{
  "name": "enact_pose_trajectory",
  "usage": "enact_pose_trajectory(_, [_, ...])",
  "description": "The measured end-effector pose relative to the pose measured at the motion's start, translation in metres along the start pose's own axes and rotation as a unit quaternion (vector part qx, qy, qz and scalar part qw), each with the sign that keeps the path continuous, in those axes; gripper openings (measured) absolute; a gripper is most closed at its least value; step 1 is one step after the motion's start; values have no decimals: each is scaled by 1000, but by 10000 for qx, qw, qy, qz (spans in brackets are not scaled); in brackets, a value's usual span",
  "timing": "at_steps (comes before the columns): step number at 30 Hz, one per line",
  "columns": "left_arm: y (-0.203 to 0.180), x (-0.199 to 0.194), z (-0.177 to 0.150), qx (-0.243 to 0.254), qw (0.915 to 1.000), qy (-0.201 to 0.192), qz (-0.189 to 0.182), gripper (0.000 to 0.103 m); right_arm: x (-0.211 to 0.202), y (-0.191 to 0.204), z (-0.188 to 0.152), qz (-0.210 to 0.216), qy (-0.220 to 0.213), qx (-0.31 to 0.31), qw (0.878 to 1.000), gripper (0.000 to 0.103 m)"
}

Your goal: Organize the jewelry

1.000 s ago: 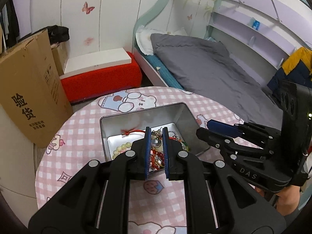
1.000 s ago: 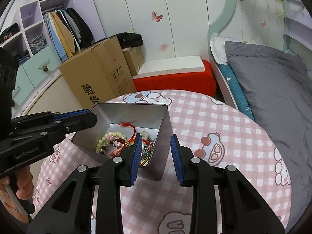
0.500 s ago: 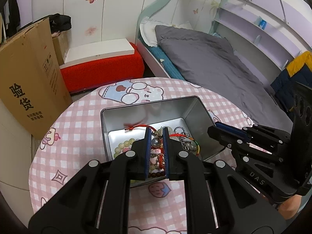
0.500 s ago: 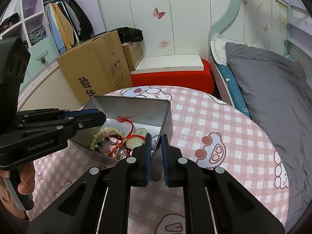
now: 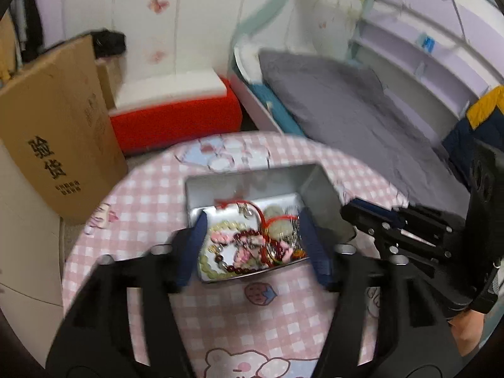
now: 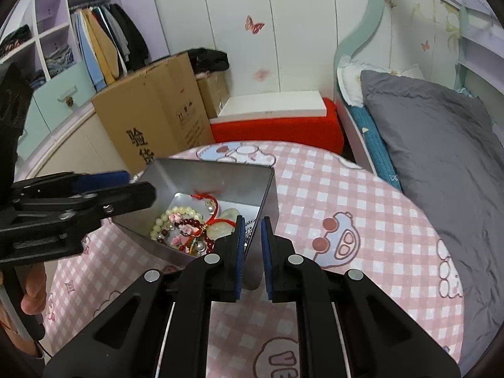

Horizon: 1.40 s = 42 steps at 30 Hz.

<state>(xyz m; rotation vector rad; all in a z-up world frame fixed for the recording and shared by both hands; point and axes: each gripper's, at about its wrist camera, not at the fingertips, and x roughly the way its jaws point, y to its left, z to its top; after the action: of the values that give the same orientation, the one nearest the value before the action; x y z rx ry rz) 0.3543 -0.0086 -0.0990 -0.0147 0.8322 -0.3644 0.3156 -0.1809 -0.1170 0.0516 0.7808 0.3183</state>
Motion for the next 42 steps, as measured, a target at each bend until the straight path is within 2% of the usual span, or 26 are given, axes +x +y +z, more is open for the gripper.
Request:
enact_pose_trajectory(5, [-7, -41, -5, 74, 9994, -306, 129, 61, -35, 2, 3, -33, -291, 31, 9996, 9])
enact_pose_trajectory(11, [-21, -104, -22, 137, 9957, -832, 376, 73, -100, 12, -1, -33, -805, -30, 9967, 12])
enact_pose_trajectory(14, [-25, -136, -34, 109, 9923, -1129, 498, 79, -133, 23, -9, -72, -1072, -114, 9941, 24])
enact_pose_trajectory(16, [-29, -153, -40, 91, 9903, -1283, 527, 86, -151, 30, -14, -84, -1199, -185, 9926, 37])
enact_pose_trajectory(17, [-31, -161, -44, 75, 9890, -1367, 558, 87, -157, 32, -16, -101, -1249, -210, 9919, 39])
enact_pose_trajectory(19, [-34, -180, -55, 29, 9866, -1527, 579, 89, -176, 39, -24, -183, -1385, -263, 9898, 50])
enact_pose_trajectory(25, [-53, -218, -86, 17, 9802, -1840, 735, 91, -218, 60, -47, -356, -1781, -382, 9826, 68])
enact_pose_trajectory(27, [-59, -230, -95, 74, 9802, -1864, 662, 91, -229, 69, -53, -435, -1903, -473, 9796, 74])
enact_pose_trajectory(34, [-76, -273, -125, 180, 9707, -2310, 640, 93, -269, 96, -74, -327, -2316, -713, 9696, 85])
enact_pose_trajectory(42, [-89, -305, -143, 230, 9563, -2760, 936, 95, -299, 111, -93, -408, -2659, -929, 9586, 89])
